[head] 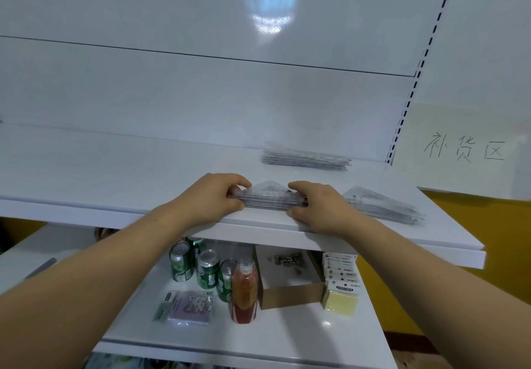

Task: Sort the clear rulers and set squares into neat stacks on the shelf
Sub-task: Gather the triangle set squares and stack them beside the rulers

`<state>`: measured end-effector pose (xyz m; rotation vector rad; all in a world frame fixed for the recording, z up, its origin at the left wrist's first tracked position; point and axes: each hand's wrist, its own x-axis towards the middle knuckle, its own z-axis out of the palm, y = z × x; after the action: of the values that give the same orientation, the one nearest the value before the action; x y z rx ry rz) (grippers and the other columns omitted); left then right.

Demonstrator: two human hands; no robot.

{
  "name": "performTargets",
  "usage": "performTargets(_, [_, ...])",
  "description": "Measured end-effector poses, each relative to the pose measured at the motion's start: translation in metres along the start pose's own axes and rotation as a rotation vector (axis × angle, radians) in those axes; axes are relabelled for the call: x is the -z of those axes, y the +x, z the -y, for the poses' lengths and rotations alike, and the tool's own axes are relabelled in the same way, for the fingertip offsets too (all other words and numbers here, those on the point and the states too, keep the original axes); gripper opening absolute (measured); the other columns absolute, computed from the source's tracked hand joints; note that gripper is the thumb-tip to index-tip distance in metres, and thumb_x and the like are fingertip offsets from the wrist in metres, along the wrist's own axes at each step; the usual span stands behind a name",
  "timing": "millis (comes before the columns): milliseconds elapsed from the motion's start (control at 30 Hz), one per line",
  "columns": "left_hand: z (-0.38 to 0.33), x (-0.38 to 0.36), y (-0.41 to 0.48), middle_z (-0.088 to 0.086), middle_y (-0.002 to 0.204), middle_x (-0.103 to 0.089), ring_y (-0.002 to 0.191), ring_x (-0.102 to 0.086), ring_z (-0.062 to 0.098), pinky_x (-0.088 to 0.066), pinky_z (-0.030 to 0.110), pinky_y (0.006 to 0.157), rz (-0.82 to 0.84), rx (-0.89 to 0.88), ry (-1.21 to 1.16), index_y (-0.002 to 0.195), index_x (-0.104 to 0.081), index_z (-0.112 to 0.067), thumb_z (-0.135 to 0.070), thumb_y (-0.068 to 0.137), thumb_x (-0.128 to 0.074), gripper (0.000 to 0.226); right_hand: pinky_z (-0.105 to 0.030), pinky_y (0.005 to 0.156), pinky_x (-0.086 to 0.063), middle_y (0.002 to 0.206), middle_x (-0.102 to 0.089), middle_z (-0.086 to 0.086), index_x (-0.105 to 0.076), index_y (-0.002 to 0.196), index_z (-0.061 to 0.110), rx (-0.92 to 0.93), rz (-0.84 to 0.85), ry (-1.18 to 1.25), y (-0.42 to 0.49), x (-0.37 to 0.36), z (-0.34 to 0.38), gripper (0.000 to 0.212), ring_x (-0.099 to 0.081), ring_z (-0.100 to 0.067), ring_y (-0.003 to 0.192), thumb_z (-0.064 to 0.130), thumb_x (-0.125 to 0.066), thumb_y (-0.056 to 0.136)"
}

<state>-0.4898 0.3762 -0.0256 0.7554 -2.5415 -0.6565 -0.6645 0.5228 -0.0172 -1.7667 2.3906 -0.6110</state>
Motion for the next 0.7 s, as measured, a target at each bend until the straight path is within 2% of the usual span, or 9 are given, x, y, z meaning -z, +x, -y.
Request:
performTargets(100, [0.002,-0.002,0.000,-0.012,0.088,-0.062,0.072,-0.055,0.001,-0.038,0.013,0.063,-0.028,0.004,-0.009,0.118,-0.061,-0.023,-0.017,0.084,-0.068,0.036,-0.026,0.101,-0.033,0.142,-0.047,-0.003,-0.037,0.145,0.017,0.012,-0.022,-0.013,-0.001,0.000,0.002,0.057,-0.045,-0.018,0.127,0.028,-0.058,0.092])
performTargets(167, [0.003,-0.002,0.001,-0.011,0.092,-0.061,0.077,-0.057,0.003,-0.041,0.015,0.067,-0.007,0.029,-0.062,0.123,-0.058,-0.025,-0.021,0.081,-0.071,0.044,-0.027,0.101,-0.034,0.142,-0.048,-0.004,-0.037,0.144,0.016,0.017,-0.009,-0.021,0.000,0.001,0.003,0.058,-0.045,-0.019,0.126,0.029,-0.058,0.092])
performTargets(300, [-0.001,0.007,0.004,-0.008,0.127,-0.054,0.106,-0.053,0.009,-0.041,0.025,0.091,0.036,0.045,-0.017,0.140,-0.037,-0.032,-0.042,0.073,-0.076,0.078,-0.031,0.100,-0.038,0.143,-0.045,0.000,-0.028,0.148,0.019,0.002,0.031,-0.002,-0.002,0.011,-0.002,0.073,-0.046,-0.019,0.124,0.037,-0.063,0.086])
performTargets(433, [-0.036,0.008,0.010,-0.006,0.149,-0.035,0.134,-0.034,0.013,-0.028,0.028,0.106,0.009,-0.048,0.086,0.144,-0.032,-0.028,-0.049,0.077,-0.069,0.079,-0.033,0.109,-0.029,0.152,-0.033,0.003,-0.021,0.151,0.024,-0.065,0.028,-0.030,-0.012,0.045,-0.030,0.084,-0.033,-0.018,0.137,0.041,-0.067,0.082])
performTargets(500, [-0.064,-0.002,0.017,-0.006,0.151,-0.032,0.138,-0.029,0.014,-0.024,0.029,0.110,0.032,-0.120,0.168,0.144,-0.033,-0.027,-0.051,0.080,-0.066,0.076,-0.036,0.113,-0.024,0.155,-0.027,0.002,-0.021,0.151,0.026,-0.142,0.048,-0.093,-0.022,0.061,-0.055,0.087,-0.026,-0.019,0.141,0.047,-0.067,0.080])
performTargets(567, [-0.095,-0.021,0.027,-0.004,0.151,-0.033,0.138,-0.029,0.017,-0.027,0.033,0.111,0.090,-0.186,0.277,0.145,-0.032,-0.026,-0.052,0.082,-0.063,0.075,-0.039,0.113,-0.023,0.156,-0.024,0.001,-0.021,0.150,0.029,-0.211,0.089,-0.137,-0.034,0.071,-0.079,0.088,-0.024,-0.021,0.142,0.052,-0.067,0.078])
performTargets(700, [-0.140,-0.062,0.050,0.001,0.146,-0.042,0.133,-0.038,0.026,-0.028,0.044,0.110,0.217,-0.242,0.583,0.148,-0.021,-0.028,-0.062,0.083,-0.054,0.080,-0.039,0.110,-0.028,0.154,-0.029,0.002,-0.020,0.148,0.036,-0.298,0.154,-0.113,-0.053,0.073,-0.108,0.086,-0.033,-0.023,0.136,0.054,-0.066,0.078])
